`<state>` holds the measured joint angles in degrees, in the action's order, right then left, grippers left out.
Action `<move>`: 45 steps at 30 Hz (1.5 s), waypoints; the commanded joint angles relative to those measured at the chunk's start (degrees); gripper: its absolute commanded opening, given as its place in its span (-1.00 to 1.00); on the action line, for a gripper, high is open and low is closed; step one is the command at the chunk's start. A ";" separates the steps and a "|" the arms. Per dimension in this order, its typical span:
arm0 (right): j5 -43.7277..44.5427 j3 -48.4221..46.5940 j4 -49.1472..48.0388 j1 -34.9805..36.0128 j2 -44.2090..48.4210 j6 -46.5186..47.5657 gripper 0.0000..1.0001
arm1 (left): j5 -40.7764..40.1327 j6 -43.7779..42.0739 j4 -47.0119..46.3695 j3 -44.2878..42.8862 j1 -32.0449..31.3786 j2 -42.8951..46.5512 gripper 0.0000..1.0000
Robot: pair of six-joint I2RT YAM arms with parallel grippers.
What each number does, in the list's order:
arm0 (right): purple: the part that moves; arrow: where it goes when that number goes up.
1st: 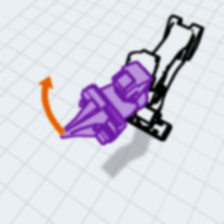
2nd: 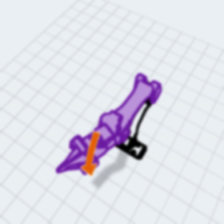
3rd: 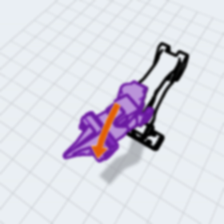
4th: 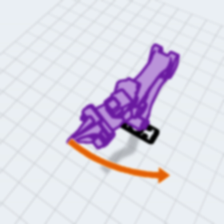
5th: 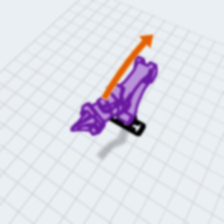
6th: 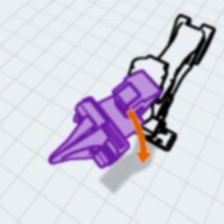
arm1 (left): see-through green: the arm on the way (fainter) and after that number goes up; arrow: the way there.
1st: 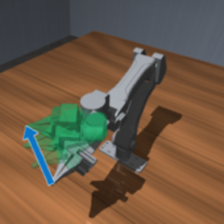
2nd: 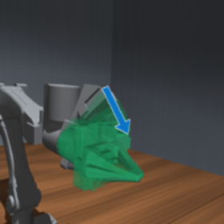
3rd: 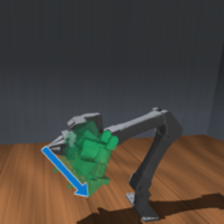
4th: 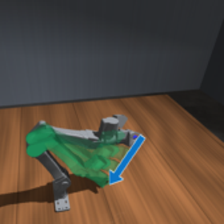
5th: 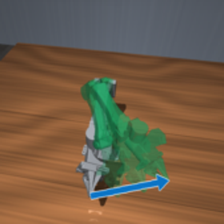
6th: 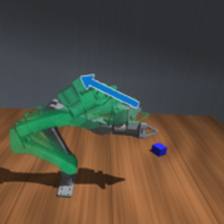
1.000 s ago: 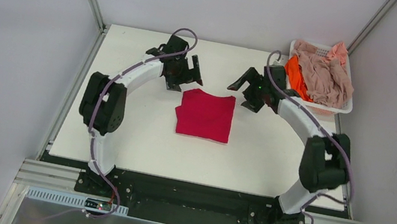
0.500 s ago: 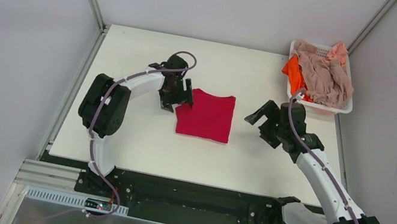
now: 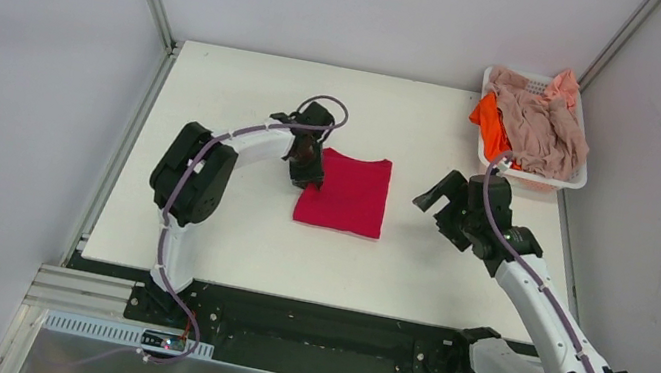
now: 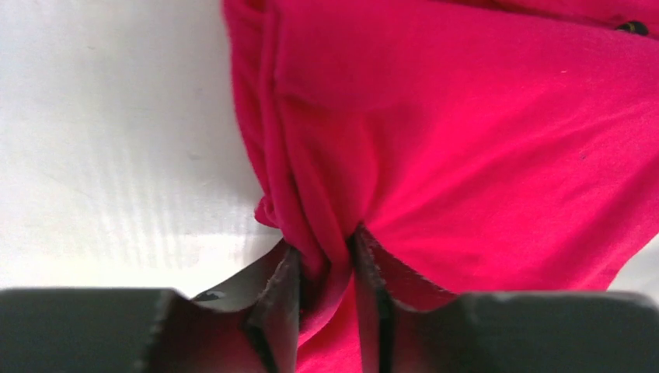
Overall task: Fold and stack the t-shirts
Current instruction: Put the neatly folded tshirt into the corner of the board with the left arm
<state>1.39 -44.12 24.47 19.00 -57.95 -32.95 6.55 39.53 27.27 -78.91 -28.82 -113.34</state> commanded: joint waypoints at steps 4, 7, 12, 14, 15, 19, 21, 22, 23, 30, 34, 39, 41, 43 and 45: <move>3.73 0.88 1.00 -0.21 2.35 1.63 0.99 | -14.08 -1.90 6.78 -4.44 -5.14 -7.06 -0.90; 5.68 1.26 1.02 -0.20 2.79 2.22 0.99 | -17.49 -2.90 8.67 -6.15 -5.39 -9.26 -1.00; 8.62 1.75 0.98 -0.31 3.22 3.47 0.99 | -32.26 -7.94 12.41 -9.06 -5.22 -8.45 -1.00; 9.74 2.12 0.83 -0.31 3.08 4.31 0.99 | -40.27 -11.62 12.47 -10.38 -4.50 -7.71 -1.00; 10.15 2.21 0.62 -0.34 2.84 4.89 0.99 | -43.23 -13.44 12.46 -11.42 -3.86 -7.80 -1.00; 10.89 1.76 0.60 -0.35 0.81 6.22 0.99 | -46.19 -19.88 12.27 -17.33 1.30 -10.58 -1.00; 10.91 1.54 0.56 -0.38 -0.21 6.64 0.99 | -47.55 -22.71 12.13 -20.39 3.97 -12.41 -1.00; 11.09 1.47 0.49 -0.42 -0.69 6.93 0.99 | -48.03 -24.57 10.98 -21.51 5.12 -12.98 -1.00; 11.50 1.42 0.43 -0.41 -1.12 7.08 0.99 | -48.32 -26.82 9.69 -22.79 6.42 -13.61 -1.00; 11.35 1.13 -0.31 -0.38 -4.01 7.80 0.99 | -46.63 -46.70 -1.85 -29.03 15.66 -17.90 -1.00; 10.92 1.75 -2.42 -0.38 -4.93 8.16 0.99 | -39.91 -50.39 -3.05 -35.78 23.43 -22.31 -1.00; 12.73 2.69 -4.81 -0.45 -5.59 8.94 0.99 | -35.05 -55.04 -5.64 -42.61 28.39 -27.49 -1.00; 13.71 3.15 -5.44 -0.42 -5.36 8.91 0.99 | -33.86 -55.85 -5.69 -46.48 30.71 -30.17 -1.00; 14.13 3.18 -5.60 -0.41 -4.78 8.95 0.99 | -33.54 -57.17 -5.69 -49.72 31.82 -32.24 -1.00; 14.33 3.25 -5.80 -0.37 -4.10 8.95 0.99 | -32.16 -57.49 -5.70 -52.44 32.92 -33.78 -1.00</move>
<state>13.26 -41.12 21.17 18.94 -63.42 -24.91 -29.12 -14.06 23.05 -125.10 3.20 -145.01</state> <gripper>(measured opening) 0.994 0.047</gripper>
